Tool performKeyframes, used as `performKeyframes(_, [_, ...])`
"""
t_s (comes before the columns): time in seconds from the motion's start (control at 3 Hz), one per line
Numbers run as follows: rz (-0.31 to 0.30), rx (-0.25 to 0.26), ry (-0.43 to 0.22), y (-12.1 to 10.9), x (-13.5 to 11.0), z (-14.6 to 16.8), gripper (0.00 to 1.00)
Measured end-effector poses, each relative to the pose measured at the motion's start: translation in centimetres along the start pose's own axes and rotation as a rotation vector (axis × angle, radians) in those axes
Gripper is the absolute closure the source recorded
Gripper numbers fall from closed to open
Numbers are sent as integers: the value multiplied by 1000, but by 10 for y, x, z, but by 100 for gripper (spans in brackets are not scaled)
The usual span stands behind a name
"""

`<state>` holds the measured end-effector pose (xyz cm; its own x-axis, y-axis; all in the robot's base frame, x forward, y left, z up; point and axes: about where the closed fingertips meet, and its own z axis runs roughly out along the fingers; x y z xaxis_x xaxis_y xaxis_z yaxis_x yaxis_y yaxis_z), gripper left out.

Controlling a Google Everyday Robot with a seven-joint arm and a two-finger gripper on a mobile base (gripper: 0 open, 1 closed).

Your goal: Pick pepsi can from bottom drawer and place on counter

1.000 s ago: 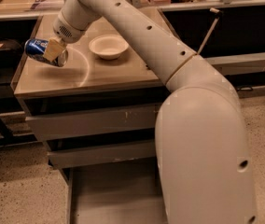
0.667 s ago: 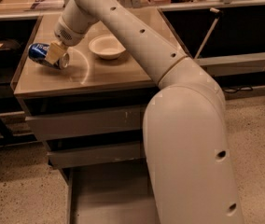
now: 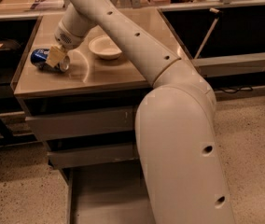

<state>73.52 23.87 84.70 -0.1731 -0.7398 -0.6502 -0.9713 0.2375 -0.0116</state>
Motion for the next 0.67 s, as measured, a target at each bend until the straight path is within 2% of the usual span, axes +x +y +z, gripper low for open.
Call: performKeyframes(0.67, [0,0,0,0,0,0,35])
